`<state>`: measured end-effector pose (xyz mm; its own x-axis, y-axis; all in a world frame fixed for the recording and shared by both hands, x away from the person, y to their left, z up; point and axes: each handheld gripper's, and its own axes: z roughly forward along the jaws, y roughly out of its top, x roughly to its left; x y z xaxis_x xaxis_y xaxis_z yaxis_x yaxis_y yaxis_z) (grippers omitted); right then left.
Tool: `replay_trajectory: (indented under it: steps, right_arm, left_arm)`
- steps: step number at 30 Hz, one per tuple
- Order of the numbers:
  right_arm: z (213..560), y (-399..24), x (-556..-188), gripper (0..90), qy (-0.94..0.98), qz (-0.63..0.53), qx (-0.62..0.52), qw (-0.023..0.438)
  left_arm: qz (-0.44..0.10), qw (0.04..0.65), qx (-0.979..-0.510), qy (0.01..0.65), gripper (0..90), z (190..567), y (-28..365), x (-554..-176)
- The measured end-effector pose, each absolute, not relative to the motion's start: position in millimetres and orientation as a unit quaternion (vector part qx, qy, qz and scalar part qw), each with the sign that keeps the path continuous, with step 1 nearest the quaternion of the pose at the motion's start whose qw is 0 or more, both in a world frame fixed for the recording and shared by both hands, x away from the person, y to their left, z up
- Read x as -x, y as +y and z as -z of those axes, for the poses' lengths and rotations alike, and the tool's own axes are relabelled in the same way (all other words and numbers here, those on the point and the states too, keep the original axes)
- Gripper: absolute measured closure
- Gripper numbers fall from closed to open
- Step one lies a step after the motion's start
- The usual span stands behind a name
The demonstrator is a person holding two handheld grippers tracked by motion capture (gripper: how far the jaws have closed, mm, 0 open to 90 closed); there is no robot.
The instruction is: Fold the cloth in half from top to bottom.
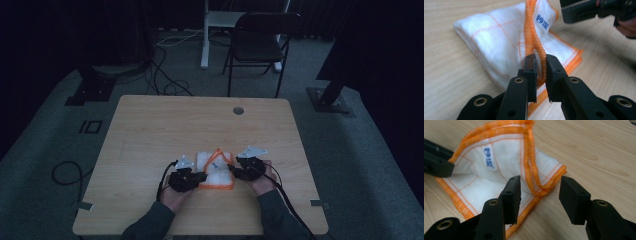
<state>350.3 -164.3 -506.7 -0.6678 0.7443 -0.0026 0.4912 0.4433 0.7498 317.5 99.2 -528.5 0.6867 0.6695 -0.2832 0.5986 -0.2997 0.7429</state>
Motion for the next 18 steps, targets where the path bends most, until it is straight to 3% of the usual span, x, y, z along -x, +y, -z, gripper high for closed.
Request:
replay_trajectory:
  steps: [18]
  right_arm:
    - [509,-170,-339,51.9,0.833,-0.374,-0.373,0.163]
  left_arm:
    - [-0.051,0.429,-0.816,0.385,75.2,534,112,-291]
